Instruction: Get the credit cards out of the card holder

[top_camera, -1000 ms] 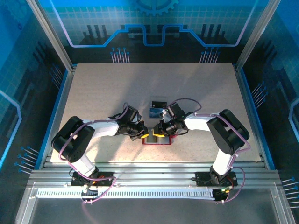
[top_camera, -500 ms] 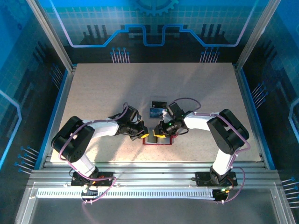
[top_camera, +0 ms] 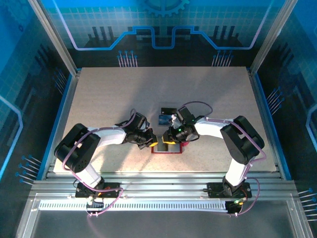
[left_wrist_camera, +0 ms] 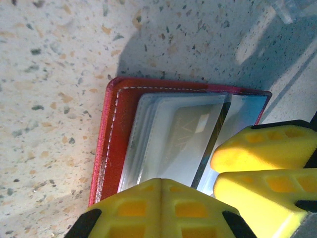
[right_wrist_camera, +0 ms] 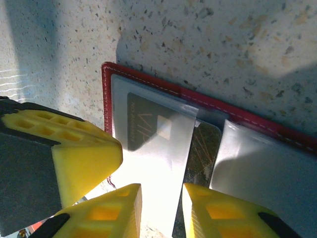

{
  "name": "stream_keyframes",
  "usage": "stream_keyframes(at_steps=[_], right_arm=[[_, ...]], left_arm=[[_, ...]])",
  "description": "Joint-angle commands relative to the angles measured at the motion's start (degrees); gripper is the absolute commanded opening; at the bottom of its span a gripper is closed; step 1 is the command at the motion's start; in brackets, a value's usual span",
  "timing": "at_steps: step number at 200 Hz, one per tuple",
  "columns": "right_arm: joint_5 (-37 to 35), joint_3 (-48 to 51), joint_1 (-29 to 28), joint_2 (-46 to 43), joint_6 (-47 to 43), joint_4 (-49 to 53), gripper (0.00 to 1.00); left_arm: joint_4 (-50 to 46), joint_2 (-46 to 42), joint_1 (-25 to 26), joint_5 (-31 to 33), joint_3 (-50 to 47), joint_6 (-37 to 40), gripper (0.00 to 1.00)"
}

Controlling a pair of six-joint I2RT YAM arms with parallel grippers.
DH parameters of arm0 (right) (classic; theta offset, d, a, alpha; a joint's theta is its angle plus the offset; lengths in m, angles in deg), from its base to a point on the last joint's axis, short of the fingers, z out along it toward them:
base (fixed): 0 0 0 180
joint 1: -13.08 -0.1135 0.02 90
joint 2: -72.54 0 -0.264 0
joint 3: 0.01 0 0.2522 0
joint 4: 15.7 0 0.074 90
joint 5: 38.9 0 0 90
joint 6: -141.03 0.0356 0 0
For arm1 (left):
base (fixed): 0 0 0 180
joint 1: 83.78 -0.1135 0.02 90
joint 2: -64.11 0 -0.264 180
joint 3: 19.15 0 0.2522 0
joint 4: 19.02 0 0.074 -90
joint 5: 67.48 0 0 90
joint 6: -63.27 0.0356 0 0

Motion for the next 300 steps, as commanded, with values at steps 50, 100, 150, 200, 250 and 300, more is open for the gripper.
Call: stream_keyframes(at_steps=[50,100,150,200,250,300], right_arm=[[-0.32,0.10,-0.10,-3.81,-0.72,2.21,0.28],[-0.25,1.28,0.53,-3.65,-0.72,1.76,0.28],[0.36,1.69,0.89,-3.48,-0.47,0.87,0.28],[4.51,3.78,0.96,-1.80,2.15,-4.74,0.28],[4.52,4.08,0.89,-0.01,2.19,-5.14,0.28],[2.49,3.89,0.87,0.26,0.79,-2.40,0.28]], left_arm=[[-3.26,-0.68,-0.40,-0.62,1.71,2.33,0.04],[-8.44,-0.72,-0.38,1.09,3.67,5.39,0.04],[-8.17,0.90,0.06,0.65,4.26,5.31,0.04],[-8.27,1.14,0.26,1.06,4.25,5.19,0.04],[-8.37,0.76,0.25,1.36,3.83,5.32,0.04],[-8.19,0.85,0.25,1.31,3.80,5.23,0.04]])
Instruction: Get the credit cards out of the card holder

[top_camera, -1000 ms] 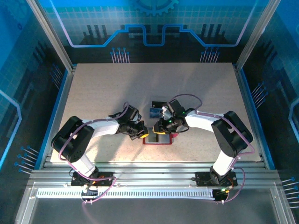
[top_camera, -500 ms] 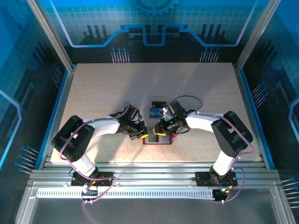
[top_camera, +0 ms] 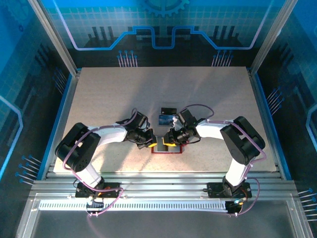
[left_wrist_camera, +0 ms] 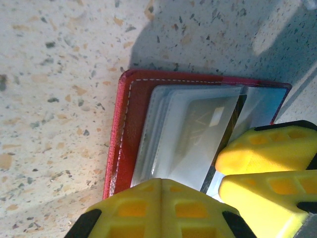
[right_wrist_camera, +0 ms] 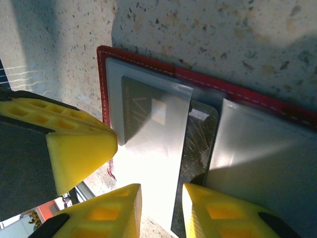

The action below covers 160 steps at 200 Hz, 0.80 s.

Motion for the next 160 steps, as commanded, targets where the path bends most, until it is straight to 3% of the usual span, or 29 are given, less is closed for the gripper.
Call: stream_keyframes(at_steps=[1,160], right_arm=[[-0.59,0.21,0.31,0.54,-0.90,1.88,0.28],[-1.63,-0.93,0.48,-4.89,-1.16,5.14,0.28]], left_arm=[[-1.24,0.20,0.19,0.61,0.90,1.08,0.04],[-1.35,-0.33,0.74,-0.09,2.48,1.12,0.04]])
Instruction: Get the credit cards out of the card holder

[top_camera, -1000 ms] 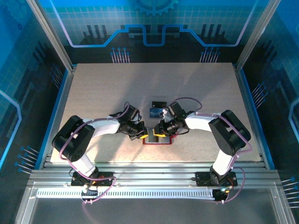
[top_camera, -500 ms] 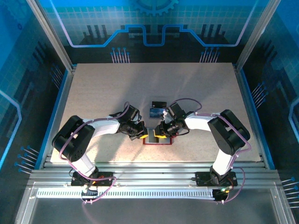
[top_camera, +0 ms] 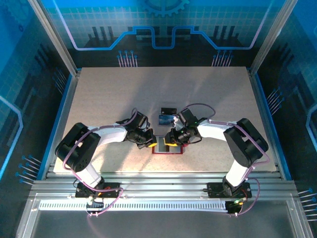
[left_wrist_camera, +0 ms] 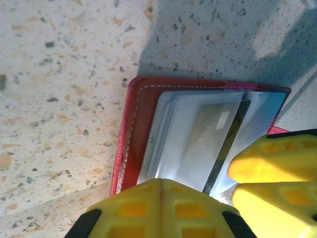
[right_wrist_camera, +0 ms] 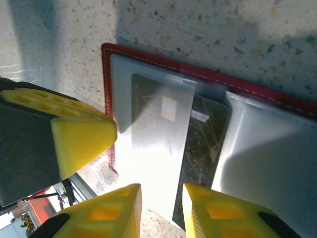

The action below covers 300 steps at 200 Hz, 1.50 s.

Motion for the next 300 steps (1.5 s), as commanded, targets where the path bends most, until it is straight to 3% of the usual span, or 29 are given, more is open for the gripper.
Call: stream_keyframes(at_steps=[1,300], right_arm=[[-0.15,-0.80,0.51,-2.07,-0.16,1.64,0.28],[4.09,5.53,3.88,1.14,1.27,-6.33,0.27]], left_arm=[[-1.16,-0.33,0.67,-0.08,2.19,1.15,0.04],[-4.09,4.77,3.03,1.31,4.06,2.22,0.03]])
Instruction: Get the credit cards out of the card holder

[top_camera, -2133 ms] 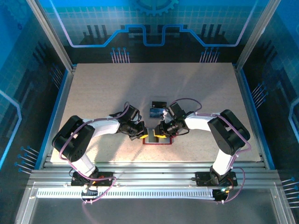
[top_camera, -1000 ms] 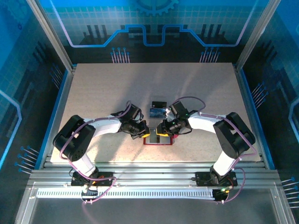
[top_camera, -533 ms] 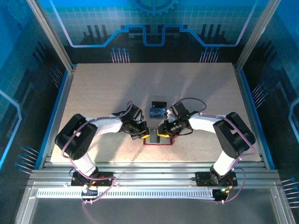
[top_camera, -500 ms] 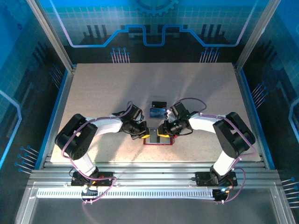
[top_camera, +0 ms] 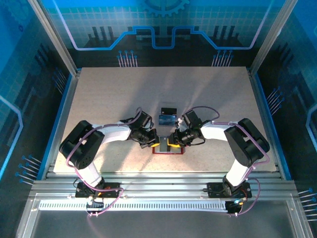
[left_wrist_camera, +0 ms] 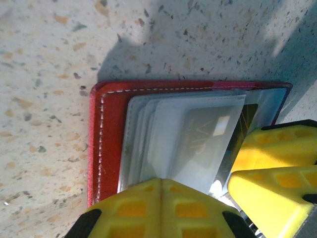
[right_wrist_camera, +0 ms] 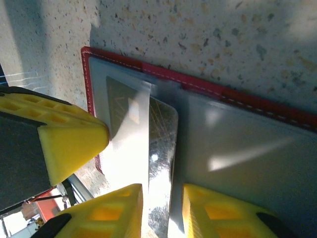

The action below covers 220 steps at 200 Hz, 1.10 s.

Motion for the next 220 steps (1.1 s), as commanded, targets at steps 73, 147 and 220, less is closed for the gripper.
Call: stream_keyframes(at_steps=[73,147,220], right_arm=[[3.36,2.02,1.61,-0.90,2.70,-4.30,0.22],[4.11,2.52,2.05,-0.71,3.58,-5.76,0.14],[3.28,2.78,3.61,-2.84,0.81,-1.65,0.09]], left_arm=[[-2.84,1.96,0.86,0.69,0.65,0.84,0.03],[-3.29,1.81,0.86,0.69,0.81,1.11,0.03],[-3.55,1.54,0.84,0.79,0.83,1.22,0.03]])
